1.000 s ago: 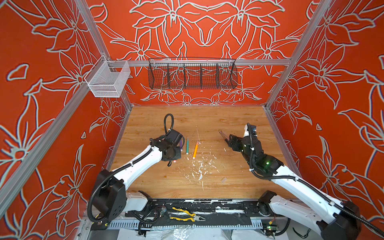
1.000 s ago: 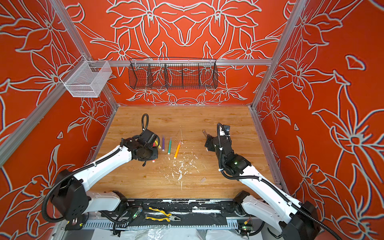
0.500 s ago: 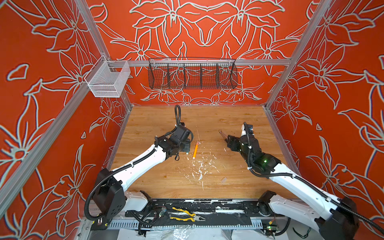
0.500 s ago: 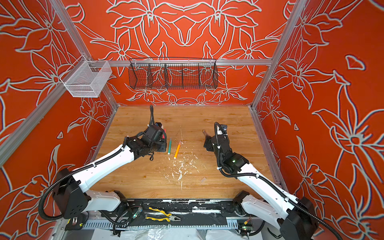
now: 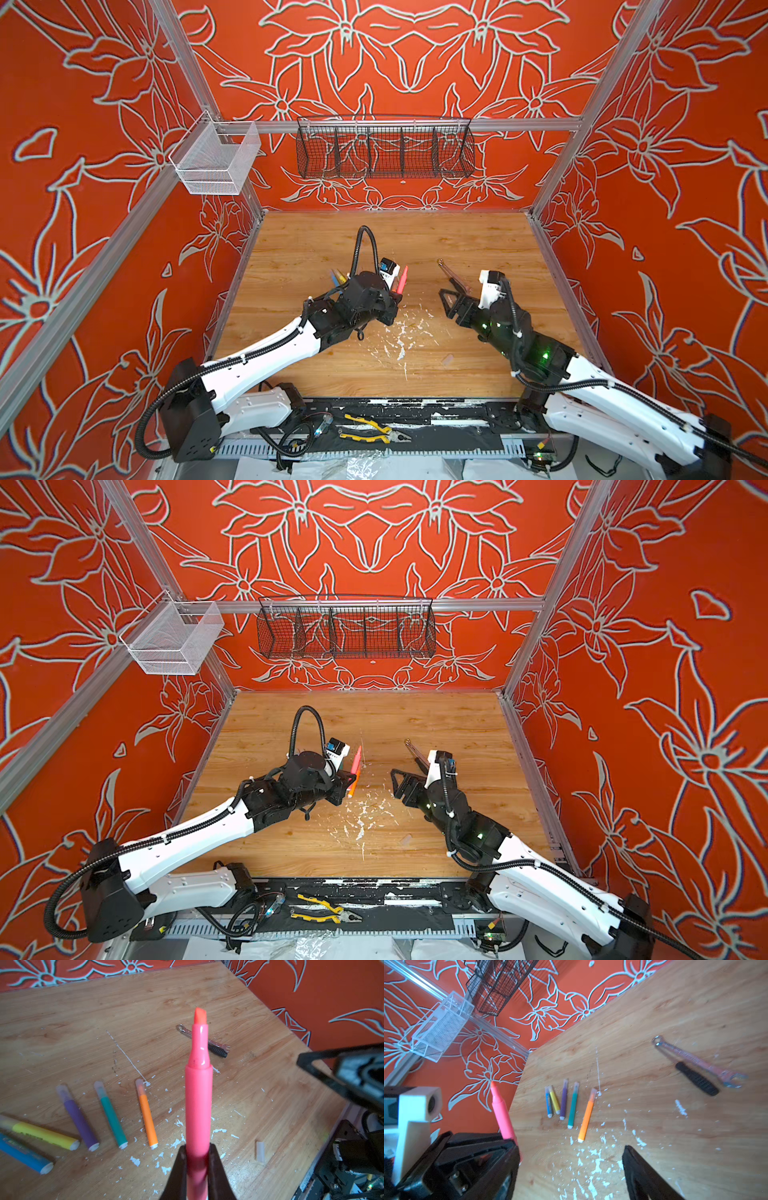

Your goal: Insert the pens into the pen caps

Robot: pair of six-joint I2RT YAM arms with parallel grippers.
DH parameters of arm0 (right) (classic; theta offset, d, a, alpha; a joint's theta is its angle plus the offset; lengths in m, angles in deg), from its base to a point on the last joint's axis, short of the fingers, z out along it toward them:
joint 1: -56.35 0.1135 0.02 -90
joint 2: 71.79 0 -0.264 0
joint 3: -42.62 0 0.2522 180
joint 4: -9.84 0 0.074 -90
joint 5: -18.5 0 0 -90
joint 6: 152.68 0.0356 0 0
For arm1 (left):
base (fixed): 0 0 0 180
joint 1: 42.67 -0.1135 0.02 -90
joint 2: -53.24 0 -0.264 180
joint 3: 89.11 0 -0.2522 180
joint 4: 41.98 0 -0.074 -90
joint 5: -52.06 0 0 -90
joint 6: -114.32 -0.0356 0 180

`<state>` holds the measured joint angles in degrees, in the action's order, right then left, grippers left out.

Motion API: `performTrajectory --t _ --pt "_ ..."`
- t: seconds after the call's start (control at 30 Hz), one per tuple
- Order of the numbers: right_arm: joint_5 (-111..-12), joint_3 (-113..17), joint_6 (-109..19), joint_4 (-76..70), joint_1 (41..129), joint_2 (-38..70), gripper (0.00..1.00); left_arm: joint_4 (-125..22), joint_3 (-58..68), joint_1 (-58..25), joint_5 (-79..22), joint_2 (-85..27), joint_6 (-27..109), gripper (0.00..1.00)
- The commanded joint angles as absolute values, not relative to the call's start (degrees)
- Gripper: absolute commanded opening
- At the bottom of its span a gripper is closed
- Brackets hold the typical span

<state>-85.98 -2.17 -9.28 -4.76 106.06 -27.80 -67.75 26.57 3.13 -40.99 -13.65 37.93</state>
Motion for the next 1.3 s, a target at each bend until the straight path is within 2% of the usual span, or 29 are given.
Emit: performTrajectory --t 0.0,0.27,0.53,0.7,0.87,1.2,1.27 --pt "-84.4 -2.2 -4.6 6.6 108.8 -24.2 0.80 -64.2 26.9 3.9 -38.7 -13.0 35.1 0.00" --pt "-82.9 -8.5 -4.9 11.1 110.8 -12.8 0.75 -63.2 27.0 5.1 -35.5 -12.9 33.8 0.00" --pt "-85.9 -11.1 -6.1 12.1 110.8 -9.2 0.68 -62.8 26.8 5.8 -34.4 -13.1 33.3 0.00" --pt "-87.3 -12.4 -6.9 11.7 110.8 -8.2 0.50 -62.9 26.8 5.9 -33.7 -13.0 32.9 0.00" --pt "-86.7 -13.1 -6.8 12.3 110.9 -7.0 0.40 -62.7 26.8 6.2 -32.8 -13.1 32.6 0.00" --pt "-85.6 -13.1 -5.5 13.7 110.8 -5.7 0.07 -62.1 27.3 6.3 -33.6 -13.1 32.6 0.00" --pt "-84.9 -12.9 -4.8 14.6 110.8 -5.4 0.04 -61.3 27.8 6.3 -33.3 -13.1 32.6 0.06"
